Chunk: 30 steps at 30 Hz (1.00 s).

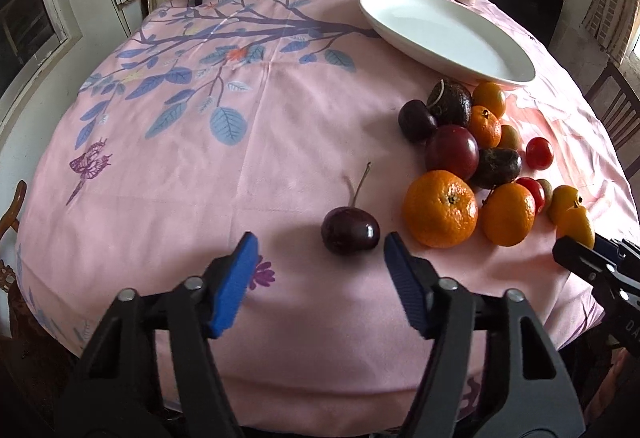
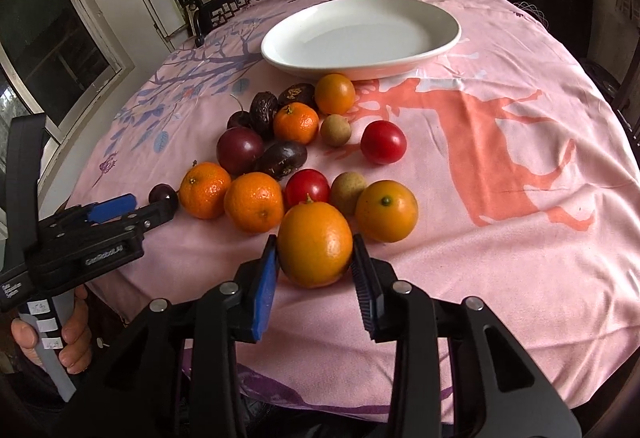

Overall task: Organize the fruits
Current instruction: 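Grasp a small orange with the right tool while the left tool grasps a dark cherry, then carry both fruits over the white plate and open both tools to release them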

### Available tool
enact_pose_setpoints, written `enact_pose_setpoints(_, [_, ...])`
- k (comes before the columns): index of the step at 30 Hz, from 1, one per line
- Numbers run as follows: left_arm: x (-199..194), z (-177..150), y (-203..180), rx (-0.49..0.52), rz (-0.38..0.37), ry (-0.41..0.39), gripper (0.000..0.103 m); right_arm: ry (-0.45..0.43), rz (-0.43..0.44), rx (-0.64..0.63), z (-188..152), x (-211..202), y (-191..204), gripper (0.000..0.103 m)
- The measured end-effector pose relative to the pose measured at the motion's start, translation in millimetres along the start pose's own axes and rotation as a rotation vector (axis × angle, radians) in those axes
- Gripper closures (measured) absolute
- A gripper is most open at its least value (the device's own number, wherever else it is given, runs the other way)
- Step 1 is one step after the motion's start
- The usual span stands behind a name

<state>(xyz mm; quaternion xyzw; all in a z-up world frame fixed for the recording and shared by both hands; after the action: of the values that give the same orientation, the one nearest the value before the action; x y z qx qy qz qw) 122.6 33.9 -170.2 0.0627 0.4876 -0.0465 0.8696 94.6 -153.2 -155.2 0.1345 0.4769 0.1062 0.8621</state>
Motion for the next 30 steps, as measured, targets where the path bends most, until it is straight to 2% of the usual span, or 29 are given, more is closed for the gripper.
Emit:
enact_pose_setpoints(4, [7.3,5.0,-0.9,0.004,-0.008,-0.009,0.051,0.006,0.016,0.007,0.6,1.7,0.1,0.067])
enact_pose_setpoints(5, [7.2,6.2,-0.8,0.004,-0.007,-0.015,0.057,0.008,0.017,0.009,0.9,2.5,-0.5,0.067])
enact_pose_setpoints(6, [7.4,7.0,-1.6,0.007,-0.007,-0.017,0.071,0.008,0.015,0.007,0.7,3.1,-1.0,0.067])
enact_pose_setpoints(10, [3.8,8.1,-3.0,-0.008,-0.045,-0.026,0.072,0.007,0.029,0.009,0.3,0.9,0.4,0.067])
enact_pose_setpoints(19, [-23.6,27.4,-13.9,0.025,-0.044,-0.074,0.072,-0.02,0.052,0.014,13.4,-10.4,-2.5,0.067])
enact_pose_setpoints(21, [-29.8,42.2,-19.0,0.047,-0.045,-0.089,0.072,-0.031,0.043,0.008,21.9,-11.7,-5.1,0.067])
enact_pose_setpoints(24, [-33.5,77.8,-28.3,0.066,-0.092,-0.099,0.072,-0.03,0.055,0.004,47.3,-10.4,-7.5,0.067])
enact_pose_setpoints(27, [-29.8,134.8,-30.6,0.091,-0.055,-0.134,0.072,-0.05,0.016,-0.027,93.2,-4.7,-13.2,0.067])
enact_pose_setpoints(30, [-9.2,195.9,-36.1,0.092,-0.072,-0.121,0.072,-0.033,0.001,-0.035,151.2,16.2,-18.0,0.067])
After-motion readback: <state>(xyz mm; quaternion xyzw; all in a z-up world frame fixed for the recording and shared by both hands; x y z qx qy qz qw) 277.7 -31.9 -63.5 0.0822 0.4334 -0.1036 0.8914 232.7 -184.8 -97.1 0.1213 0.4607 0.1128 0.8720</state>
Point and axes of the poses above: each gripper's, at about its wrist camera, not at the fingertips, and x roughly the way its jaws point, y to its left, z to its top, the point moved 9 cm from there along x, roughly the way its jaws point, and after that the axes turned 9 degrees about x, right-handed, at the moved point
